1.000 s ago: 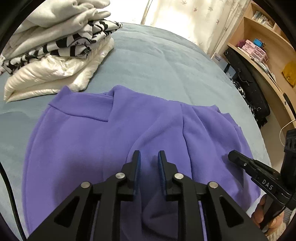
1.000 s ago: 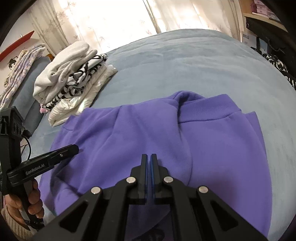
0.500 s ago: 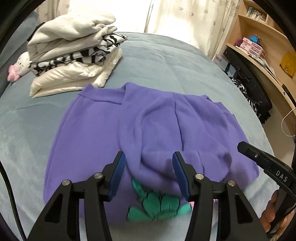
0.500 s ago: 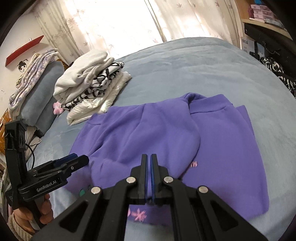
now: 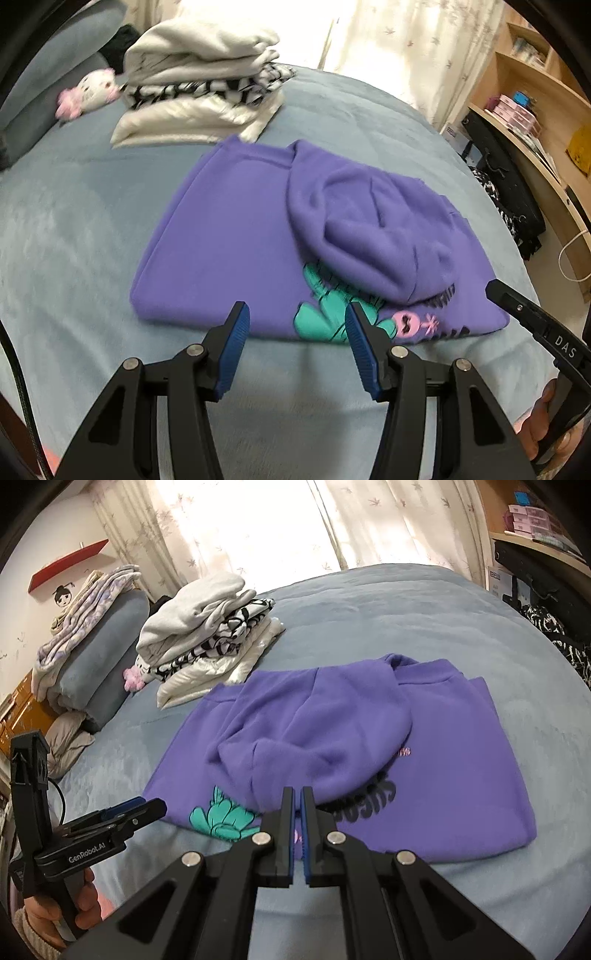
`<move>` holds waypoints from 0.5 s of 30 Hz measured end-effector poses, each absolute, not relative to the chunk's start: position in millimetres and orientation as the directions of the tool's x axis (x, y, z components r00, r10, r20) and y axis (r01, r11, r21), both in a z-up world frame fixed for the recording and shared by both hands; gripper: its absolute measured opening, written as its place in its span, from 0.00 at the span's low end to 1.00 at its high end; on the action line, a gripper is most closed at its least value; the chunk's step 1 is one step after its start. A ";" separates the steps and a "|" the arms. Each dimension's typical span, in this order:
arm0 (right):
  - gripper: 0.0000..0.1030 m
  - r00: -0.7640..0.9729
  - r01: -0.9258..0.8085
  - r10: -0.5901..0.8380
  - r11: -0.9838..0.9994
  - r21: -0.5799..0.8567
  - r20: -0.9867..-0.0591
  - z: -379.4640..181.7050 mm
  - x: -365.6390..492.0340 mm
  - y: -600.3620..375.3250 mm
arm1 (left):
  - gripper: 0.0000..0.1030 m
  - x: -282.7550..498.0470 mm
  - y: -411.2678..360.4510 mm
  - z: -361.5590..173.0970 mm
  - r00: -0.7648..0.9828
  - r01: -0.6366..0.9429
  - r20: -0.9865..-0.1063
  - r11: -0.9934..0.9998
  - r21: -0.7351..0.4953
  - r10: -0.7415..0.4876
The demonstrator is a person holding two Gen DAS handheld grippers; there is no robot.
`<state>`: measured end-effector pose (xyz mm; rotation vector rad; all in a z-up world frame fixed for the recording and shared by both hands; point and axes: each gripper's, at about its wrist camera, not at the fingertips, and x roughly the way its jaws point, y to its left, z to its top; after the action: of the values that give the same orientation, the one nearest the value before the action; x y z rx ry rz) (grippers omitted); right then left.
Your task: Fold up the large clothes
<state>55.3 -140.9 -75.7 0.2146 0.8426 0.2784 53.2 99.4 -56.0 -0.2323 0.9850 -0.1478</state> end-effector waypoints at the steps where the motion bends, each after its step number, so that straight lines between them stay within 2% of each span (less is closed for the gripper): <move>1: 0.03 0.631 -0.160 0.326 0.943 0.293 -0.704 -76.6 53.3 -138.9 | 0.51 49.2 103.5 -59.5 0.540 0.006 -0.809 0.962 -0.274 -0.233; 9: 0.02 0.634 -0.184 0.326 0.944 0.273 -0.702 -79.5 44.4 -124.3 | 0.52 43.3 122.3 -77.4 0.508 -0.073 -0.816 0.930 -0.361 -0.277; 13: 0.02 0.640 -0.195 0.322 0.946 0.258 -0.698 -80.4 43.0 -119.8 | 0.60 43.3 129.6 -85.1 0.510 -0.105 -0.809 0.912 -0.398 -0.294; 15: 0.02 0.638 -0.198 0.325 0.945 0.260 -0.698 -83.1 43.2 -118.1 | 0.60 44.0 131.4 -88.4 0.510 -0.116 -0.807 0.906 -0.408 -0.298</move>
<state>43.2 -118.1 -83.1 0.1650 0.8277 0.2999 44.0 131.4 -88.4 -0.4441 1.0385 -0.1138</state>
